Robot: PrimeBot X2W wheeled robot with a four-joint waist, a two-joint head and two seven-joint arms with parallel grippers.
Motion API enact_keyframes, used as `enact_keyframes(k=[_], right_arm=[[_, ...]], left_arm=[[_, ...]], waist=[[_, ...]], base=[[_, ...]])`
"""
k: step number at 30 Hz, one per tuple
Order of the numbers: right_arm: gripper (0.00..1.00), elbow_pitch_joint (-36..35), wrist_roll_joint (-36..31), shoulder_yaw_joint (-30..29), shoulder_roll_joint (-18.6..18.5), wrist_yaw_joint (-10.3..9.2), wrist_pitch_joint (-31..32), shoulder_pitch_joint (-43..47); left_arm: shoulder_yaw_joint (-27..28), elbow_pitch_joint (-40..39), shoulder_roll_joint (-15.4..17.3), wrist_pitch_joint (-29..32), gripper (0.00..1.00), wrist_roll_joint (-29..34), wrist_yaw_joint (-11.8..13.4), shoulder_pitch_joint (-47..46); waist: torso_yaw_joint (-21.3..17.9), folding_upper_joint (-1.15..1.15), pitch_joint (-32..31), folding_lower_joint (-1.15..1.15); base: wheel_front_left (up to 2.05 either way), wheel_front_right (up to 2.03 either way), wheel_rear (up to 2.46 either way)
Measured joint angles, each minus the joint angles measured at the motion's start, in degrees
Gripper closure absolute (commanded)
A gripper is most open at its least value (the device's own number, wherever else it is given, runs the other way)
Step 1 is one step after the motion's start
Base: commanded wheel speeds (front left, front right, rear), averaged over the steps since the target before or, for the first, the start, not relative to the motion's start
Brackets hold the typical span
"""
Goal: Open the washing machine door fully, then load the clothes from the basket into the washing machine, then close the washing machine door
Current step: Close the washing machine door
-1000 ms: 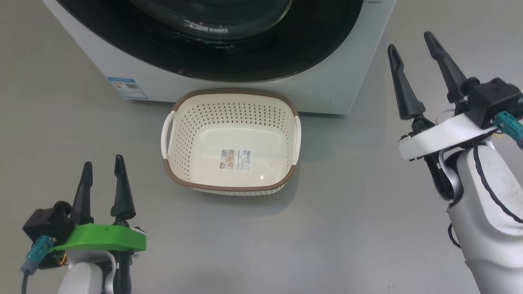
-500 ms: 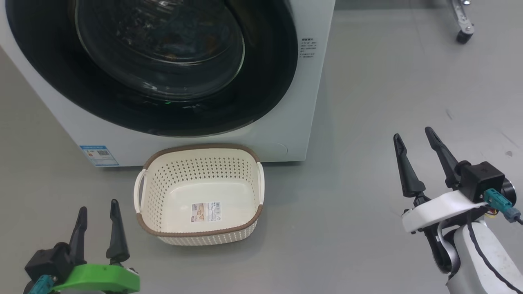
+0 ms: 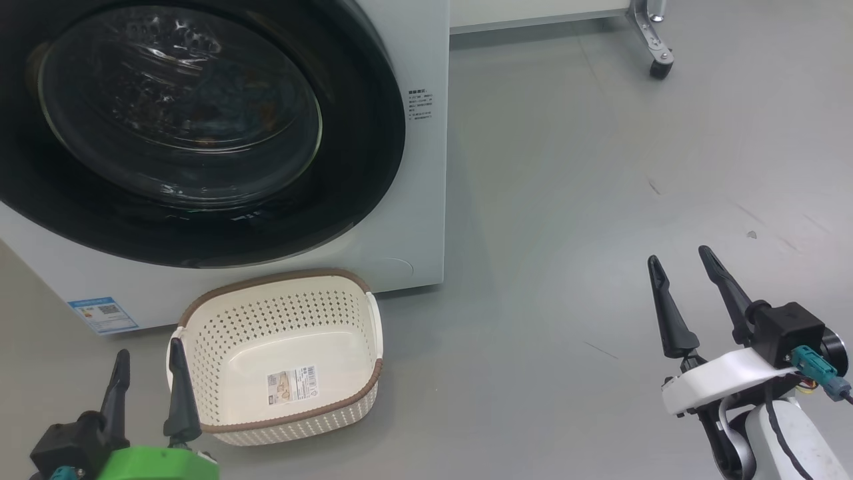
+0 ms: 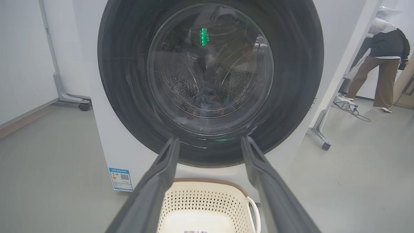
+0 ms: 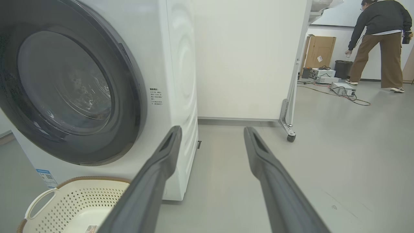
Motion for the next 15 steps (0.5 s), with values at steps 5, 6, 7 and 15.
enact_keyframes(k=[5,6,7,15], right_arm=[[0.00,-0.64,-0.58,-1.79,-0.08,0.00,0.00,1.71],[0.00,-0.64,-0.58,-1.79,-0.08,0.00,0.00,1.71],[0.00,-0.71,-0.65,-1.98,-0.08,0.01,0.00,1.99],[0.00,-1.49,-1.55,-3.52,0.08,0.08,0.00,2.82]], left_arm=[[-0.15,0.01,0.01,0.00,0.00,0.62,0.00,0.79],[-0.15,0.01,0.01,0.00,0.00,0.62,0.00,0.79],[-0.10,0.02,0.01,0.00,0.00,0.62,0.00,1.08],[-0.55,0.03,0.07,0.00,0.00,0.63,0.00,1.63]], waist=[[-1.15,0.00,-0.15,0.00],[-1.15,0.00,-0.15,0.00],[-1.18,0.00,-0.13,0.00],[-0.48,0.00,0.18,0.00]], base=[[0.00,0.00,0.00],[0.00,0.00,0.00],[0.00,0.00,0.00],[0.00,0.00,0.00]])
